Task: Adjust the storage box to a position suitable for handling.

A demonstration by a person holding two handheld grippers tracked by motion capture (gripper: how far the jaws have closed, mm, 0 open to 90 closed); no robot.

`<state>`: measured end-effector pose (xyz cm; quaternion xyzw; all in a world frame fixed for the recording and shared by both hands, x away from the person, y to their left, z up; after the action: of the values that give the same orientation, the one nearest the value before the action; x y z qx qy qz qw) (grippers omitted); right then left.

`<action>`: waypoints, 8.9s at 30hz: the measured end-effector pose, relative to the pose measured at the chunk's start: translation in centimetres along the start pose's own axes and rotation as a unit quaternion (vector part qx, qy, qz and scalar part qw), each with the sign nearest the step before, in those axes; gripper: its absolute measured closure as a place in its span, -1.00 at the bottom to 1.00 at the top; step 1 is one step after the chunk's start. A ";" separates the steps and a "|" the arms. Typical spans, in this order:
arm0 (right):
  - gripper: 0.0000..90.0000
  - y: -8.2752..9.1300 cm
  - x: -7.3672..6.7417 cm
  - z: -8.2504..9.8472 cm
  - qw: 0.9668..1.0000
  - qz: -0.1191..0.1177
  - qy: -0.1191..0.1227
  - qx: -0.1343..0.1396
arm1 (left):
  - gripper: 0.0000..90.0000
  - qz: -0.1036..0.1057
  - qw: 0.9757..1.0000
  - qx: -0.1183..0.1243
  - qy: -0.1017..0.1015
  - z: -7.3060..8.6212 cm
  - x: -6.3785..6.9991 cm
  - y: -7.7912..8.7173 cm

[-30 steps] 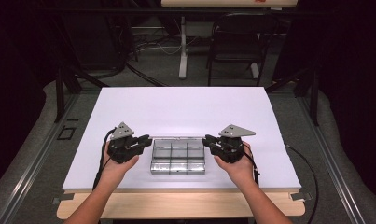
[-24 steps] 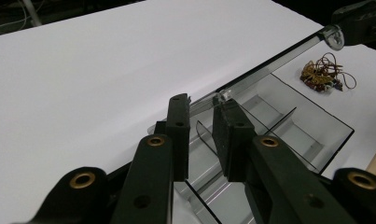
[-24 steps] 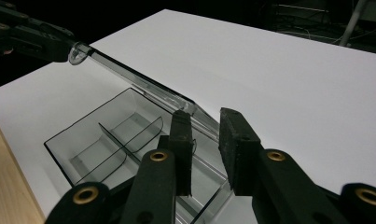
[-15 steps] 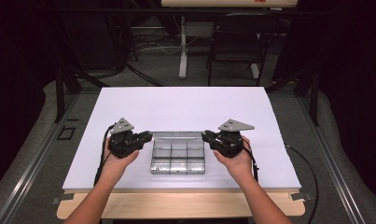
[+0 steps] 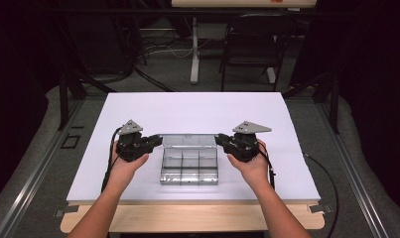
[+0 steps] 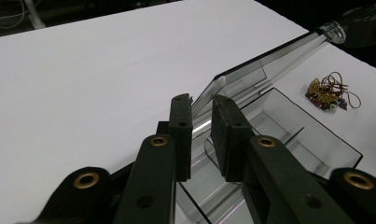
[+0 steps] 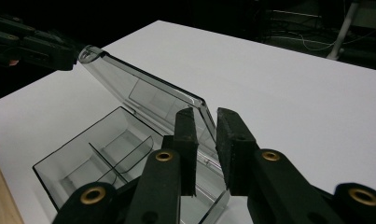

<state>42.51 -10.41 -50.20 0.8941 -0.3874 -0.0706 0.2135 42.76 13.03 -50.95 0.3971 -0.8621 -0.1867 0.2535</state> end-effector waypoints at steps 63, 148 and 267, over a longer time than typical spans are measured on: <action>0.64 -2.9 1.7 0.8 1.000 0.000 -0.018 -0.014 | 0.57 0.014 0.999 -0.012 0.042 0.2 -1.9 -3.3; 0.50 -7.6 2.9 4.7 0.995 0.004 -0.086 -0.047 | 0.55 0.007 0.995 -0.031 0.097 1.9 -4.1 -7.7; 0.11 -9.9 3.2 6.5 0.966 -0.046 -0.241 -0.085 | 0.05 0.023 0.979 -0.065 0.193 3.3 -4.9 -10.0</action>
<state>49.34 -8.87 -60.26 0.8462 -0.3783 -0.3260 0.1858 49.50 11.07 -60.25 0.3879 -0.7918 -0.1563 0.4451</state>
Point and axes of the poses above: each handheld gripper's, and its own axes: y roughly backward along the jaws, z roughly out of its underside, x roughly to its right, the point moved 9 cm from there along -y, roughly forward along the jaws, and after that the axes turned 10 degrees about y, right-handed, at the moved point
